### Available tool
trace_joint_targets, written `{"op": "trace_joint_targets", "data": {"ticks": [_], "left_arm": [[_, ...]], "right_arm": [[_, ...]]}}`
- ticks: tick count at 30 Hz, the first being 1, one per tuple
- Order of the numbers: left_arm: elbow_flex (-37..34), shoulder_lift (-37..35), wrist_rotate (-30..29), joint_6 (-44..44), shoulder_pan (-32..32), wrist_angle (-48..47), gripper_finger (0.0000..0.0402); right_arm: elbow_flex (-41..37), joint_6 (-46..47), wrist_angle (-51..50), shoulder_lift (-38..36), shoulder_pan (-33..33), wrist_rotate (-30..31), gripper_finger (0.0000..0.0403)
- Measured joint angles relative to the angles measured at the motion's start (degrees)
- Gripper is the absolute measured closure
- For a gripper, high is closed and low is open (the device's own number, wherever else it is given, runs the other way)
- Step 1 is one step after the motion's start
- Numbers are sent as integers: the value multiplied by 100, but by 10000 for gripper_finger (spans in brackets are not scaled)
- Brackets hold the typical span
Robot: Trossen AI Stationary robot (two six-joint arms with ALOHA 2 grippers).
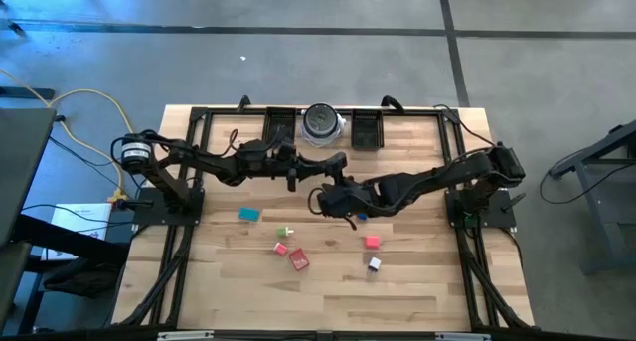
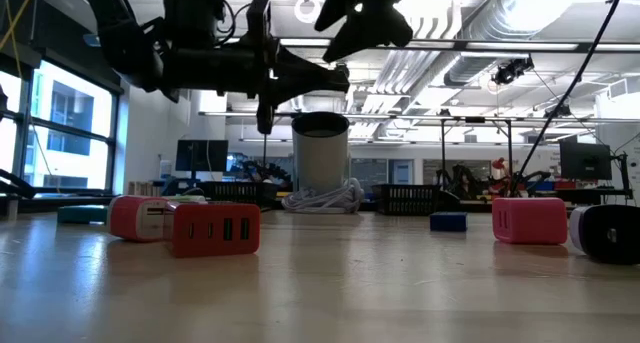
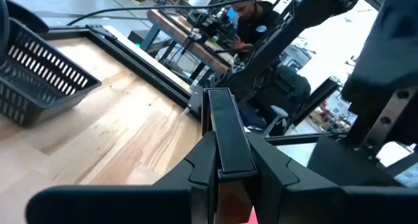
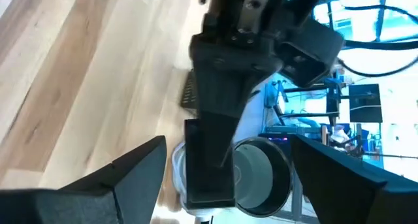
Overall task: Pick & Place Office items
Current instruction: Put the black timer into the left black basket
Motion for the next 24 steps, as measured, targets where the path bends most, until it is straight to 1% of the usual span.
{"op": "trace_joint_targets", "data": {"ticks": [5, 7, 9, 11, 14, 18, 22, 24], "left_arm": [[0, 0, 241, 23, 121, 24, 351], [0, 0, 360, 34, 182, 26, 351], [0, -13, 531, 34, 272, 27, 351], [1, -46, 676, 84, 358, 48, 351], [2, -148, 959, 271, 474, 6, 351], [0, -350, 1148, 551, 490, -47, 351], [-2, -752, 1228, 1018, 463, -524, 351], [-3, -1054, 1177, 1308, 418, -993, 351]], "right_arm": [[1, 310, -146, -199, 156, -9, 93], [-2, 537, -439, -364, 251, -21, 92], [1, 796, -479, -433, 310, -4, 93], [-7, 1090, -849, -607, 374, -44, 94], [4, 1590, -1149, -830, 448, -42, 97], [-4, 2258, -1746, -1058, 495, -88, 97], [-2, 2796, -2105, -1228, 494, -239, 97], [-8, 2969, -2311, -1266, 494, -304, 97]]}}
